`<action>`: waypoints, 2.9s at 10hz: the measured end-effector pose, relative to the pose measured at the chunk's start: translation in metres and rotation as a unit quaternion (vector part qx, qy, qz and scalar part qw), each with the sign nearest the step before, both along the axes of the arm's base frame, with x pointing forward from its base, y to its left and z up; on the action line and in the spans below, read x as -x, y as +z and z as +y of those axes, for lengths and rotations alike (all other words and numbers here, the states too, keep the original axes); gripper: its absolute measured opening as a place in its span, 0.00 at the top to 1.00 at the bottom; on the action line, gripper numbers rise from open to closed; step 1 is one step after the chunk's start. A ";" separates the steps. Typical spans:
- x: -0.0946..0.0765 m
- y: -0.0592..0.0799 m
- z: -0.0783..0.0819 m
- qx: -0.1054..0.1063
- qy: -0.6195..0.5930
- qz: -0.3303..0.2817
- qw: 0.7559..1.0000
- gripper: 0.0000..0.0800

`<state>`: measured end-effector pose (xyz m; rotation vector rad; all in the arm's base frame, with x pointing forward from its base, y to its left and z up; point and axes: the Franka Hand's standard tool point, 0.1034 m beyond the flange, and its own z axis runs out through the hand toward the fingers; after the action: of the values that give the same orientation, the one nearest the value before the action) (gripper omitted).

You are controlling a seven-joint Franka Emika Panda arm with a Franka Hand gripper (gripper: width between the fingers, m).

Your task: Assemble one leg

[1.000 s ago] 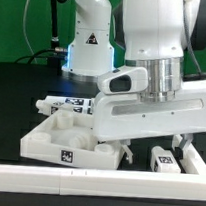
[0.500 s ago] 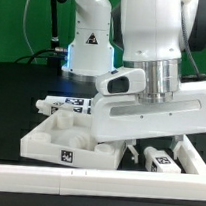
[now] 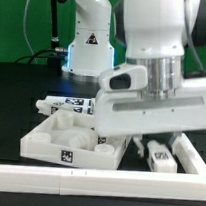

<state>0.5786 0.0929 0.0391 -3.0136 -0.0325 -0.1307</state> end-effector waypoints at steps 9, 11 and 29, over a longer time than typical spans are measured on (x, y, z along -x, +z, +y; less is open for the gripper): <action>0.065 0.040 0.030 0.002 -0.042 -0.002 0.999 0.64; 0.115 0.039 0.023 0.012 -0.031 0.001 0.999 0.64; 0.220 -0.030 0.019 0.033 -0.007 0.013 0.999 0.64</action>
Offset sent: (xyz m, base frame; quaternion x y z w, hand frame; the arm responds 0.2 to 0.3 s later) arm -0.0281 0.0095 0.0356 -0.0545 0.0185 0.0848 0.9947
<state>0.3582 0.1118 0.0089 -3.0819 -0.0134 -0.0922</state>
